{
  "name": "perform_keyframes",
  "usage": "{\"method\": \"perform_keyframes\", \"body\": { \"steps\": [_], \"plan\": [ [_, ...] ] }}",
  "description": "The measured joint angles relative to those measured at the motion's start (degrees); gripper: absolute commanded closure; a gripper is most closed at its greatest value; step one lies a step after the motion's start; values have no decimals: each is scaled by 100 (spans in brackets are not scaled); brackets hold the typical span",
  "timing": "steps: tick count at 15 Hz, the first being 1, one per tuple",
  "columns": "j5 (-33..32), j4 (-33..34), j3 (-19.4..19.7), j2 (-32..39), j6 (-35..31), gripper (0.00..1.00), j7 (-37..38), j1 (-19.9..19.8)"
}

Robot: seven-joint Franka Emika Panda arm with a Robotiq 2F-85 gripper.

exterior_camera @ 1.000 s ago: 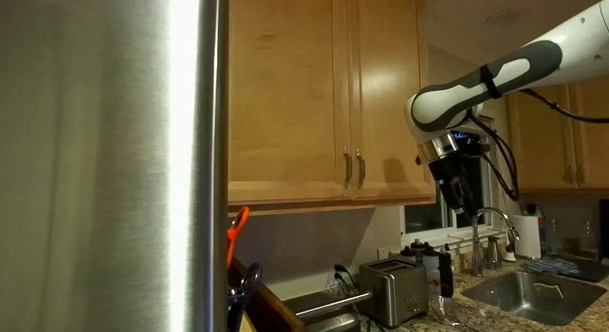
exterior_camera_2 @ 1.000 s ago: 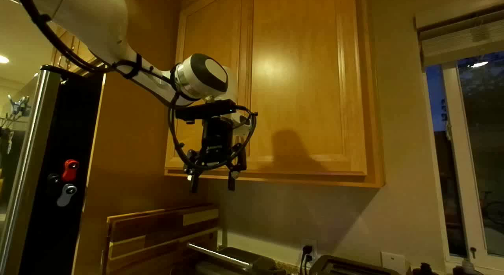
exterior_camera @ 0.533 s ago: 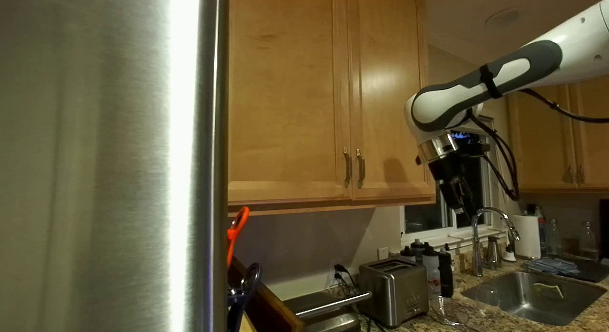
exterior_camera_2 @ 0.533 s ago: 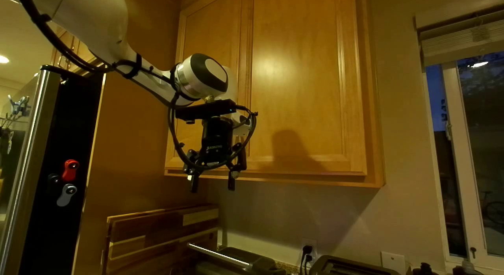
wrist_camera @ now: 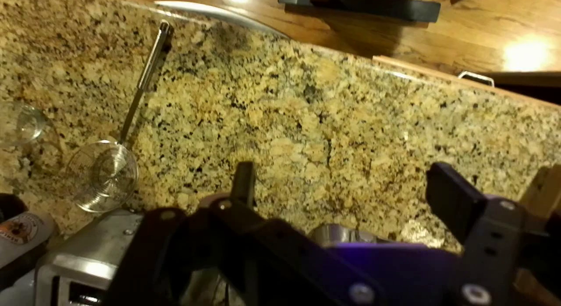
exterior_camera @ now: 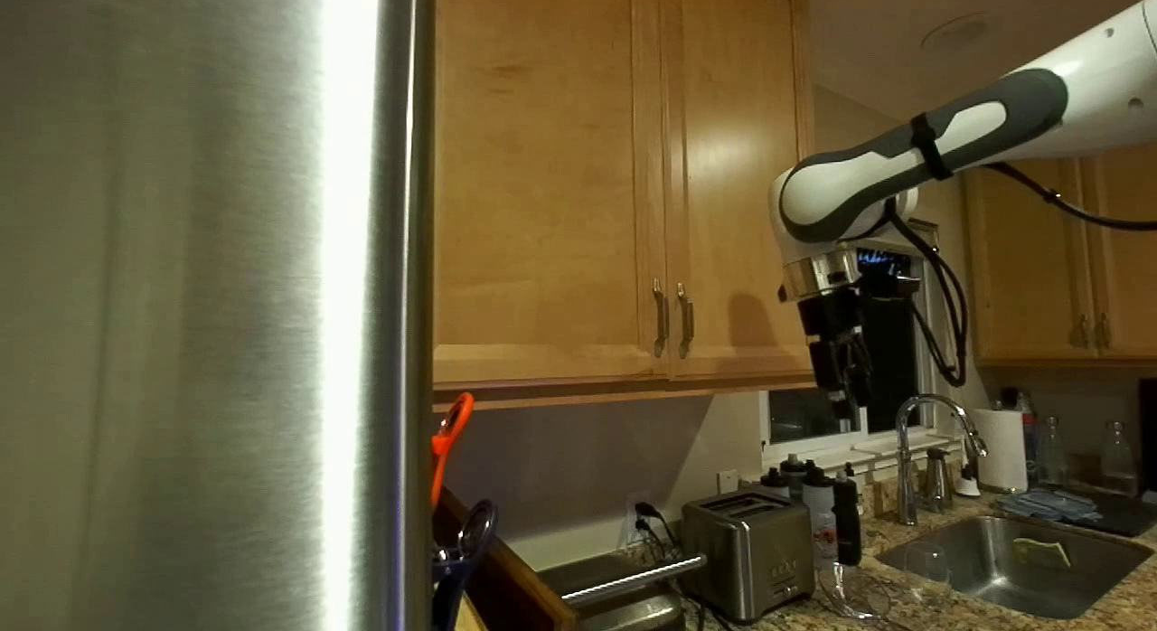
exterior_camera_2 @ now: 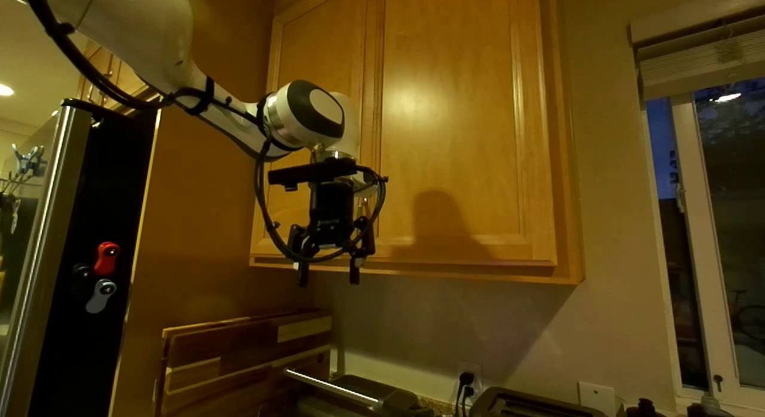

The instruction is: Open the cupboard, take the orange clamp and put it inside

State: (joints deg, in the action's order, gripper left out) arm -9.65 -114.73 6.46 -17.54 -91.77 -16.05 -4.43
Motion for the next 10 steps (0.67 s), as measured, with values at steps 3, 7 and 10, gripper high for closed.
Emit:
{"method": "perform_keyframes", "body": {
  "steps": [3,7,10],
  "plan": [
    [368,25,-19,-81,-639,0,301,1],
    [799,36,-71,-282,-1381,0,859,1],
    [1085,41,-149,-356,-2029,0,1345,2]
  ]
}}
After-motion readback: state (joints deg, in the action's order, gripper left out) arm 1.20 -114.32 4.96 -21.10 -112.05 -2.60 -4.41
